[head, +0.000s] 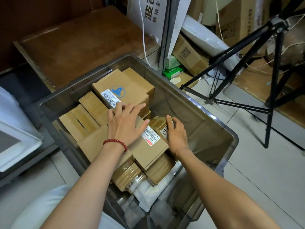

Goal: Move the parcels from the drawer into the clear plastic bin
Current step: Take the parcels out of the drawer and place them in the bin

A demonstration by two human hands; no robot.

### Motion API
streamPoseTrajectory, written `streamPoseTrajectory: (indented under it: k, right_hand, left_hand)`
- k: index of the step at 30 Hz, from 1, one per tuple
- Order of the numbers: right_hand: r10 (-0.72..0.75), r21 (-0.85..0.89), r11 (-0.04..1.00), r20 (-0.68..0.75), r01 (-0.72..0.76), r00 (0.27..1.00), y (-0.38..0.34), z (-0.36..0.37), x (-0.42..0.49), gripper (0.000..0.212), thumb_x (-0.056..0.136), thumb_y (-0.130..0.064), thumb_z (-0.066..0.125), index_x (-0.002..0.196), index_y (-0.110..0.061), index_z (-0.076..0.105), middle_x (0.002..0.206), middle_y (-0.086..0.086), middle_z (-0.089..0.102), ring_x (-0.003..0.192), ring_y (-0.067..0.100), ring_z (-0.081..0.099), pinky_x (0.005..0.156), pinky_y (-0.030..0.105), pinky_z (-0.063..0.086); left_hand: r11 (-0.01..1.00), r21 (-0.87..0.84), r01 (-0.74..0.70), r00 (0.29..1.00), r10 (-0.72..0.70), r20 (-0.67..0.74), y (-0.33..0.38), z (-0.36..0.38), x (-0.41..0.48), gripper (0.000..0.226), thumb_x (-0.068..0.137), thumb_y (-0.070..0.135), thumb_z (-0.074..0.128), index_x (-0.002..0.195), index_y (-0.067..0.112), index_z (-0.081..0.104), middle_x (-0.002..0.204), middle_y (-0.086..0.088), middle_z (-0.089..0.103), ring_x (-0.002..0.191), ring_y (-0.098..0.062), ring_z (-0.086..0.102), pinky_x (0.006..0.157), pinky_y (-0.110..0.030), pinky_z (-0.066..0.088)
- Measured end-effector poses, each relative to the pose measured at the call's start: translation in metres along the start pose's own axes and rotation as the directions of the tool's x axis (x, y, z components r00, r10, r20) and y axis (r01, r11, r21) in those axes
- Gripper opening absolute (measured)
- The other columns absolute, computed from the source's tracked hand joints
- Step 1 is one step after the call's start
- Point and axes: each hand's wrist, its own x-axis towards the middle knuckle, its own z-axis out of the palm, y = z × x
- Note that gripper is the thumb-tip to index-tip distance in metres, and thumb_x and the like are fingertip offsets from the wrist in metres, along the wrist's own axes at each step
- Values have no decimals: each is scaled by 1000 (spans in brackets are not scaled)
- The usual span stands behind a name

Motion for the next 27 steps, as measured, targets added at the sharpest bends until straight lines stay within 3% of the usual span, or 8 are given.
streamPoseTrajectory:
  k: [4, 13, 16, 20, 22, 27]
  right_hand:
    - [-2, 29, 1000, 101, -1, 995, -1, -4, 2, 102, 82, -34, 72, 154, -23, 0, 156, 7, 15, 142, 26, 18, 115, 41, 24]
    - [-72, 11, 997, 48, 72, 996, -3, -19, 2, 92, 84, -42, 69, 154, -24, 11, 149, 10, 22, 135, 25, 22, 111, 37, 26]
    - [-67, 119, 991, 13, 65, 998, -7, -21, -1, 82, 87, -31, 68, 153, -27, 19, 154, 7, 25, 142, 20, 22, 113, 36, 28]
    - [-159, 75, 983, -125, 169, 979, -21, -36, 4, 63, 91, -28, 63, 148, -23, 35, 145, 4, 45, 136, 17, 36, 108, 33, 35]
    - [-198, 33, 978, -167, 207, 966, -31, -48, 6, 56, 93, -33, 59, 145, -23, 41, 140, 2, 50, 132, 17, 40, 105, 32, 37]
    - [-306, -35, 952, -121, 304, 944, -67, -66, 5, 48, 95, -46, 51, 139, -26, 48, 139, -3, 51, 131, 16, 42, 106, 38, 37]
  left_hand:
    - [1000, -11, -3, 1000, 3, 2, -2, -2, -2, 54, 86, 58, 45, 135, 35, 47, 122, 10, 57, 113, -20, 39, 85, -37, 33]
    - [1000, 6, -10, 1000, 10, 5, -3, 0, -4, 53, 86, 59, 47, 135, 37, 46, 123, 11, 56, 114, -20, 39, 85, -35, 30]
    - [1000, -2, -9, 1000, 9, -11, -2, -1, -4, 52, 86, 58, 50, 133, 36, 49, 122, 11, 57, 113, -20, 41, 85, -35, 30]
    - [1000, -15, -24, 999, 23, -45, -4, -10, -4, 49, 85, 53, 52, 129, 33, 53, 124, 7, 54, 113, -20, 45, 90, -37, 32]
    - [1000, -5, -1, 999, 1, -54, -8, -16, -8, 48, 85, 52, 52, 128, 32, 53, 127, 7, 53, 116, -19, 44, 93, -37, 31]
    - [992, 24, 127, 990, -125, -65, -30, -39, -30, 45, 87, 52, 51, 127, 33, 53, 130, 8, 52, 121, -17, 41, 96, -38, 30]
